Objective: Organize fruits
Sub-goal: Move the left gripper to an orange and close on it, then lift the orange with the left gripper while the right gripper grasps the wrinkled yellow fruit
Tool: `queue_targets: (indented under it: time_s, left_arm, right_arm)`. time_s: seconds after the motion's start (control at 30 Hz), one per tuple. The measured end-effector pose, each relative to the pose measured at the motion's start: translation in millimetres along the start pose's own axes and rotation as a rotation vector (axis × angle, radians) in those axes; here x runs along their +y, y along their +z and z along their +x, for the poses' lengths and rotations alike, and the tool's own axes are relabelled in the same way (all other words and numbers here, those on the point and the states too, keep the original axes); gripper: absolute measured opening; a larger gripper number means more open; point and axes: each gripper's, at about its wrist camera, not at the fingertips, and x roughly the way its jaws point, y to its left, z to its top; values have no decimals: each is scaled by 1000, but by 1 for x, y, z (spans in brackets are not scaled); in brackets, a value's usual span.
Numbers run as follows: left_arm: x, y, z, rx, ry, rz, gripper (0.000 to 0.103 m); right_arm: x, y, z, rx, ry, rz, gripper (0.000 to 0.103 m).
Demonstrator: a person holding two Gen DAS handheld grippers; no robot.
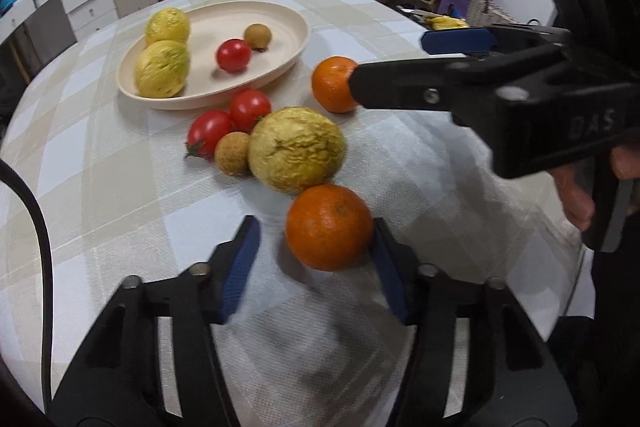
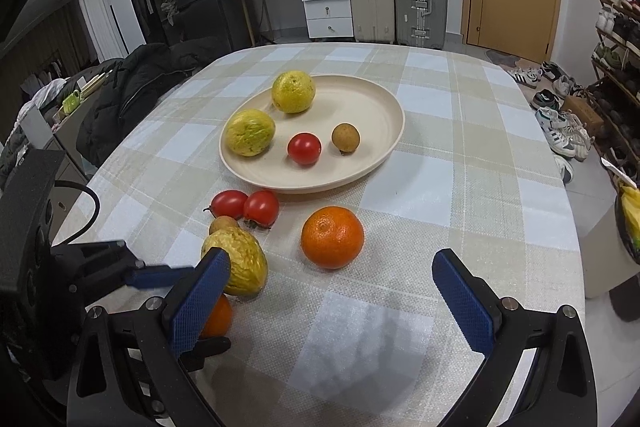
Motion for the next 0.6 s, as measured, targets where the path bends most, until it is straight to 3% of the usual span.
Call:
queue_targets:
  time_s: [0.03, 0.3, 0.6]
  left_arm:
    - [-1, -1, -1, 1, -17, 3, 38]
    - [-2, 1, -6, -23, -34, 5, 37]
    - [16, 9, -39, -167, -20, -80, 37]
  right_arm:
    - [0, 0, 0, 0, 0, 1, 103]
    - [-2, 1, -4, -22, 0, 17, 103]
    - [-11, 3, -5, -34, 4, 62, 103]
